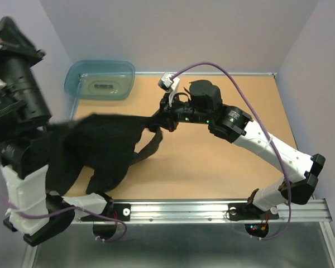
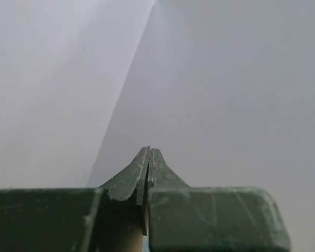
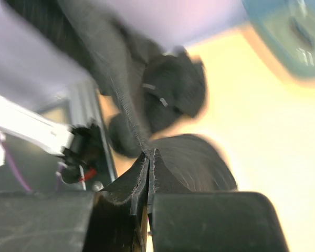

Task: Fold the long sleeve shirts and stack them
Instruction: Flatten the shirt out

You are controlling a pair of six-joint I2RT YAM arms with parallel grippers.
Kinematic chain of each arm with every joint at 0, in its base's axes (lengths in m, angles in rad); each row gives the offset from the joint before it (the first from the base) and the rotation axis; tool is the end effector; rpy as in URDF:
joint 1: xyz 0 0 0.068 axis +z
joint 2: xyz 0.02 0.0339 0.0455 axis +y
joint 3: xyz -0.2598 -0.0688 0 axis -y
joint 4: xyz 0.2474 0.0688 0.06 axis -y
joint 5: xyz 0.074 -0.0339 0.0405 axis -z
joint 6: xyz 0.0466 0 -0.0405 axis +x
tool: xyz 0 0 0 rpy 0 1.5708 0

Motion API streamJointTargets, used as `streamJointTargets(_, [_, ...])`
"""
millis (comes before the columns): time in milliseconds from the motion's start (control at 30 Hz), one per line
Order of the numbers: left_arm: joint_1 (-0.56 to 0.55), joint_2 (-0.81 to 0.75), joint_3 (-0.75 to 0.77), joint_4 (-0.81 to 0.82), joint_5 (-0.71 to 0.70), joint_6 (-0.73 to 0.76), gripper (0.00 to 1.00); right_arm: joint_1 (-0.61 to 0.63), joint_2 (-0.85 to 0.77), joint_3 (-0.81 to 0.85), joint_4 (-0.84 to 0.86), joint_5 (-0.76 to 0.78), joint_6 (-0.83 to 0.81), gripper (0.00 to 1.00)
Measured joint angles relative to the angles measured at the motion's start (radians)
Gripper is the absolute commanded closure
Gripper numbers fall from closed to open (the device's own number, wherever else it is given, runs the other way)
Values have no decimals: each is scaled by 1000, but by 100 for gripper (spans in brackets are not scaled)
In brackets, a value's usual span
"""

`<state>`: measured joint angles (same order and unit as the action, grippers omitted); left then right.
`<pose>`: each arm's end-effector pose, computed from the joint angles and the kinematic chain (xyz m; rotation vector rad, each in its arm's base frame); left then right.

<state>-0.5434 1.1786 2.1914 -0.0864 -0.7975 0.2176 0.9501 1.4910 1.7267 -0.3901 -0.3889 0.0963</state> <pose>0.0727 -0.0050 0.6804 -0.4863 0.8490 -0.0426 0.1843 0.2881 0.4706 -1.0321 1.5283 1.0884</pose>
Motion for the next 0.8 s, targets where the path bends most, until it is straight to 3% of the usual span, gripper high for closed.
streamJointTargets(233, [-46,300,24,39,130,-42,97,0,-156,-281,-57,331,113,99])
streamJointTargets(433, [-78,584,-64,-79,248,-212,70,-16,-293,-459,-45,627,192,99])
streamJointTargets(533, [-84,612,-201,-180,278,-316,59,-103,-298,-550,-36,693,243,100])
streamJointTargets(567, [-84,601,-259,-208,284,-359,50,-174,-288,-600,-28,692,273,99])
streamJointTargets(633, [-81,547,-388,-235,293,-425,40,-296,-254,-657,-30,695,310,86])
streamJointTargets(667, [-78,504,-462,-251,297,-462,32,-358,-229,-689,-32,694,334,67])
streamJointTargets(733, [-76,403,-600,-257,309,-521,24,-458,-181,-725,-53,697,370,49])
streamJointTargets(767, [-73,326,-689,-280,314,-568,19,-497,-163,-739,-70,703,373,33])
streamJointTargets(800, [-71,282,-730,-293,317,-589,16,-512,-155,-745,-80,707,370,28])
